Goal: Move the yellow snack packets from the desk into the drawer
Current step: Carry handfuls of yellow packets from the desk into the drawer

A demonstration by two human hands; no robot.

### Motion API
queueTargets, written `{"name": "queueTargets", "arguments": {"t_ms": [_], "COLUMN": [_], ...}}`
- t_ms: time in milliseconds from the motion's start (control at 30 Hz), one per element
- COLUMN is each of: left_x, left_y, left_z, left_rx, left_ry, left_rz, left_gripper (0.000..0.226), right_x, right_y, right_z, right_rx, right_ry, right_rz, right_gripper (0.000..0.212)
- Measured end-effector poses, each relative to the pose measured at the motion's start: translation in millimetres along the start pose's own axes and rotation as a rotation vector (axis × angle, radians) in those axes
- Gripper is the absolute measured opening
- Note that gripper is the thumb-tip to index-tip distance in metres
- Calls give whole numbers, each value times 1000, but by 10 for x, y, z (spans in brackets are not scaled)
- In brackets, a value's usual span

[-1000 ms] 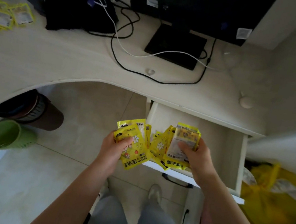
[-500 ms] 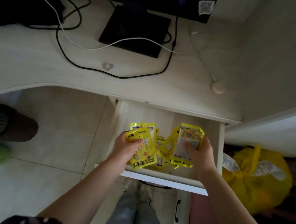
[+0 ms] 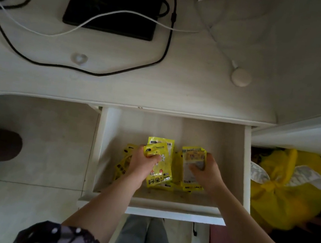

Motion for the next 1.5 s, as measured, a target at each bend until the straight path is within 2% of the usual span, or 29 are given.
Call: {"name": "queueTargets", "arguments": {"t_ms": [133, 367, 600, 733, 867, 1000, 1200, 1500], "left_x": [-83, -50, 81, 259, 491, 786, 1339, 1921], "left_y": [-95, 1, -14, -15, -24, -104, -406, -1396], "left_z": [-67, 20, 238, 383, 573, 771, 1282, 2031], "left_rx": [-96, -332, -515, -469, -423, -348, -291, -201], "left_ry": [-1, 35, 67, 50, 93, 109, 278, 518], "left_rz": [-11, -132, -184, -212, -231, -243, -278, -46], "left_gripper": [40, 44, 43, 45, 33, 32, 24, 26], "right_x": [-62, -64, 25, 148, 352, 645, 1237, 1977], "right_y": [95, 150, 40, -118, -377, -637, -1016, -1253], "right_z": [5, 45, 140, 145, 6, -239, -872, -2006], "right_rx": [-3, -14, 125, 146, 255, 337, 496, 764], "right_ry": [13, -14, 26, 19, -39, -85, -247, -463], "right_rz": [-40, -96, -52, -6, 94, 216, 461, 643], "right_gripper": [41, 45, 45, 44, 41, 43, 41, 43]}}
Point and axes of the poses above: each hand's wrist, its own x-axis away from the middle knuckle, its own z-axis out of the back of the hand, y = z × x, the point moved 8 cm from there along -x, towards the middle knuckle, and after that the axes turned 14 degrees about -x, right-handed, at the moved point
